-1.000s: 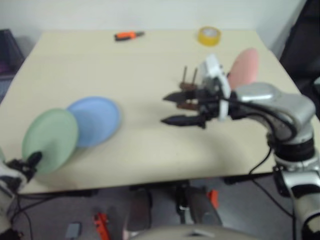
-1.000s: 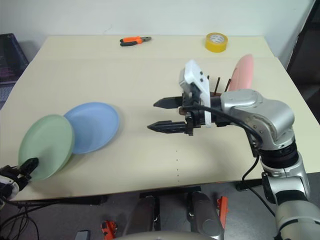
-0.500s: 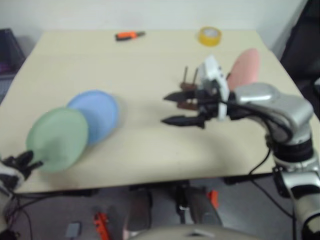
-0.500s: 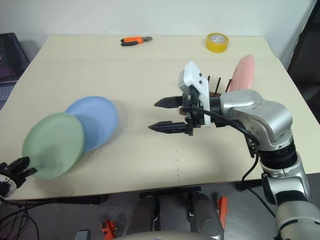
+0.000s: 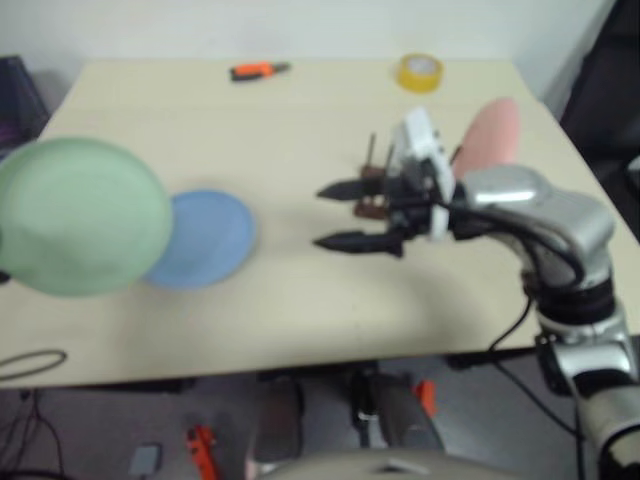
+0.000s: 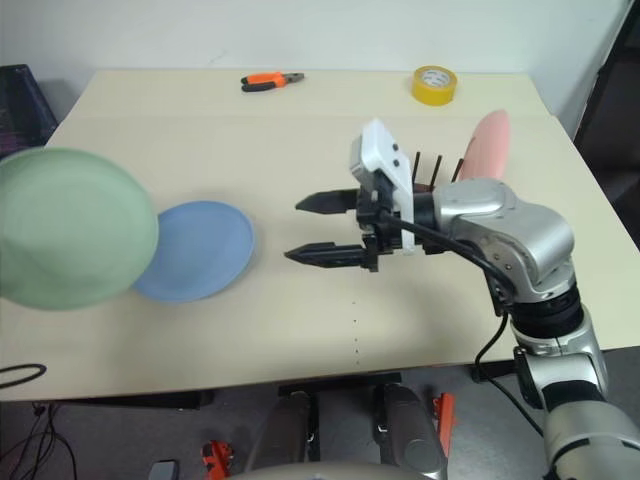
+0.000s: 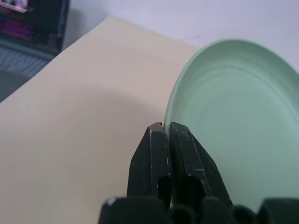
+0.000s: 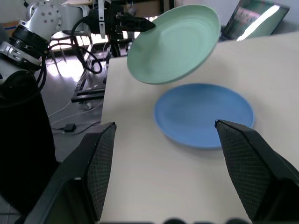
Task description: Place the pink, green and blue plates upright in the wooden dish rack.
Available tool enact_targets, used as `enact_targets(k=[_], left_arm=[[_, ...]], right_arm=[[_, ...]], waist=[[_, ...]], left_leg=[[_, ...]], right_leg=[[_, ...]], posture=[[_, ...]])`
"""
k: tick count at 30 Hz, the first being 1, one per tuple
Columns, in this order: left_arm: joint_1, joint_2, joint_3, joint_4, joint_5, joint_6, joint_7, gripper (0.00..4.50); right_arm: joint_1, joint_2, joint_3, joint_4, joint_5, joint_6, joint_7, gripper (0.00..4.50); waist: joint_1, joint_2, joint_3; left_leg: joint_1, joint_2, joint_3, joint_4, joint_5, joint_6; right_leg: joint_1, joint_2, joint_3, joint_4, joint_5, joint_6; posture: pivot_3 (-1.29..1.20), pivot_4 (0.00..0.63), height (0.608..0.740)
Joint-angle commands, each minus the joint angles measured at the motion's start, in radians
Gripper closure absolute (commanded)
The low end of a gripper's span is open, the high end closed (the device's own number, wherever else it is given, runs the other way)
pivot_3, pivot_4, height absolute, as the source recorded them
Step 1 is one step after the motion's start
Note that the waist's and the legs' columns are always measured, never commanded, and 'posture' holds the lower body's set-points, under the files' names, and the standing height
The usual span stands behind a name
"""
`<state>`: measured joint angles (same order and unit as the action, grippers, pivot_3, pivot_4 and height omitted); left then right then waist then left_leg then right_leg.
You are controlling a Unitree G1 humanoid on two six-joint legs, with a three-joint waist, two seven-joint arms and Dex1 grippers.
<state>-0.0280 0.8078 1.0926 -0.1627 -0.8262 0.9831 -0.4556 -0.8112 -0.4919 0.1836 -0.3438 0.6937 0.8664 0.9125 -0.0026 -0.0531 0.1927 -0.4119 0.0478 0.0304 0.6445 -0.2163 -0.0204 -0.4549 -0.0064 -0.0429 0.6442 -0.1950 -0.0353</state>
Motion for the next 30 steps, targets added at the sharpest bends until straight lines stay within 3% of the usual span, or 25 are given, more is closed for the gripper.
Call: enact_targets(k=[1, 4, 7, 12, 15, 30], left_arm=[[-0.158, 0.131, -0.129, -0.043, -0.011, 0.061, 0.099, 4.48], [-0.42, 0.2, -0.372, 0.022, 0.064, 0.157, 0.258, 4.48], [-0.664, 0.163, -0.594, 0.117, 0.159, 0.228, 0.366, 4.48], [-0.831, 0.105, -0.813, 0.151, 0.223, 0.302, 0.345, 4.48], [-0.873, 0.067, -0.878, 0.137, 0.237, 0.34, 0.332, 4.48], [-1.022, -0.073, -0.939, 0.141, 0.288, 0.434, 0.289, 4.48]], right_arm=[[-0.061, 0.012, 0.121, 0.038, -0.216, -0.208, -0.016, 0.8], [-0.097, 0.064, 0.256, 0.135, -0.43, -0.421, -0.044, 0.8], [-0.12, 0.146, 0.338, 0.228, -0.565, -0.573, -0.079, 0.8], [-0.15, 0.241, 0.39, 0.381, -0.743, -0.718, -0.168, 0.8], [-0.154, 0.277, 0.378, 0.432, -0.787, -0.758, -0.192, 0.8], [-0.111, 0.347, 0.384, 0.521, -0.883, -0.774, -0.178, 0.8]], waist=[[0.002, 0.0, 0.0], [0.01, -0.004, -0.002], [0.003, -0.003, -0.002], [-0.01, -0.004, -0.002], [-0.019, -0.004, -0.002], [-0.025, -0.004, -0.002]], left_leg=[[0.0, 0.0, 0.0, 0.0, 0.0, 0.0], [0.0, -0.002, -0.001, 0.0, 0.0, 0.0], [0.003, -0.001, 0.001, 0.0, 0.0, 0.0], [0.003, -0.001, 0.003, -0.001, -0.001, -0.006], [-0.004, -0.001, 0.002, 0.0, -0.002, -0.012], [-0.002, -0.001, 0.002, 0.002, 0.001, -0.019]], right_leg=[[0.0, 0.0, 0.0, 0.0, 0.0, 0.0], [0.001, 0.001, -0.003, 0.0, 0.0, 0.0], [0.005, 0.002, -0.002, 0.0, 0.003, 0.005], [0.003, 0.003, 0.004, 0.0, 0.004, 0.007], [-0.003, 0.003, 0.004, 0.001, 0.004, 0.007], [-0.001, 0.004, 0.002, 0.004, 0.004, 0.007]], posture=[[0.0, 0.15, 0.74], [0.0, 0.15, 0.74], [0.0, 0.15, 0.74], [0.0, 0.15, 0.74], [0.0, 0.15, 0.74], [0.0, 0.15, 0.74]])
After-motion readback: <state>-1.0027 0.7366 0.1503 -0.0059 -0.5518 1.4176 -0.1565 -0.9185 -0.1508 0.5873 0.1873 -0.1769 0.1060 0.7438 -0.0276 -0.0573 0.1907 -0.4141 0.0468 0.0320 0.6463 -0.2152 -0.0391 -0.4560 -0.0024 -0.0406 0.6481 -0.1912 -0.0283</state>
